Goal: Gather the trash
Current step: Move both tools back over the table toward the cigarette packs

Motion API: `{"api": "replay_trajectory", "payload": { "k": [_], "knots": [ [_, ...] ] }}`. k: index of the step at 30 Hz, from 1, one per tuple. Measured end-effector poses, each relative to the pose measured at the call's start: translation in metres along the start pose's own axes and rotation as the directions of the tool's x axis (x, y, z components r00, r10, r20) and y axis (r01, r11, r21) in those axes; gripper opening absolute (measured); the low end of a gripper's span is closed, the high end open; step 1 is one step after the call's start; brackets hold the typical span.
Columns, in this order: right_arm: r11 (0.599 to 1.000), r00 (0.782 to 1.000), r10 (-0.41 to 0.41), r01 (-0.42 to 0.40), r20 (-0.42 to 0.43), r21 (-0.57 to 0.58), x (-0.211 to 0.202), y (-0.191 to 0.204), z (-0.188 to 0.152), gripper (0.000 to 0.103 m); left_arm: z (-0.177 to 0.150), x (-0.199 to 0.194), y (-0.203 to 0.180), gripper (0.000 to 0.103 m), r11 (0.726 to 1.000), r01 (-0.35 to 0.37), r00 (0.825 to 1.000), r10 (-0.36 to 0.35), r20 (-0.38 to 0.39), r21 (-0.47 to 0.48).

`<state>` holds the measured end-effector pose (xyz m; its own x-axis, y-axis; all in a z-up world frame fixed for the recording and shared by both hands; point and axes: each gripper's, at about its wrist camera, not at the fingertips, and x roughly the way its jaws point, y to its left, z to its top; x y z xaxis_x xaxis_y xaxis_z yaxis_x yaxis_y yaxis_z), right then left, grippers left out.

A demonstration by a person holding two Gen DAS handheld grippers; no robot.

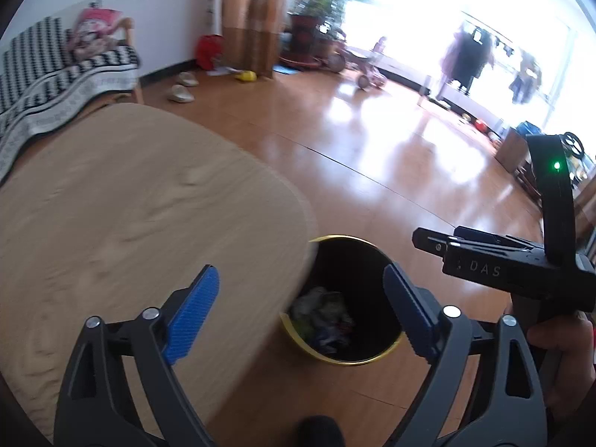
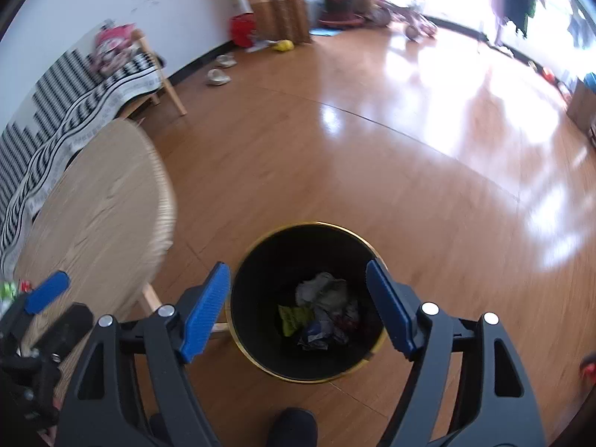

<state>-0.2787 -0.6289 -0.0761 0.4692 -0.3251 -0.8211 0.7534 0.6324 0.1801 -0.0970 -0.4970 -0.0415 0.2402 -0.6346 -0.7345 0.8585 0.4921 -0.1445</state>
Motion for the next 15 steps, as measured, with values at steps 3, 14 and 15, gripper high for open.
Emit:
{"api": "replay_trajectory", "payload": {
  "k": [3, 14, 15],
  "knots": [
    [0.996, 0.999, 0.051, -0.050, 0.007, -0.069, -0.004, 0.044, 0.002, 0.074, -0.003, -0.033, 0.036, 0.091, 0.998, -0.053, 0.998, 0.055, 0.031, -0.042],
    [0.919, 0.973, 0.227, -0.227, -0.039, -0.321, -0.006, 0.242, -0.013, 0.074, -0.047, -0.147, 0.187, 0.092, 0.933, -0.287, 0.950, 0.307, 0.065, -0.217],
    [0.909, 0.970, 0.238, -0.238, -0.045, -0.343, -0.007, 0.260, -0.016, 0.074, -0.052, -0.155, 0.199, 0.092, 0.924, -0.307, 0.943, 0.328, 0.062, -0.229]
  ]
}}
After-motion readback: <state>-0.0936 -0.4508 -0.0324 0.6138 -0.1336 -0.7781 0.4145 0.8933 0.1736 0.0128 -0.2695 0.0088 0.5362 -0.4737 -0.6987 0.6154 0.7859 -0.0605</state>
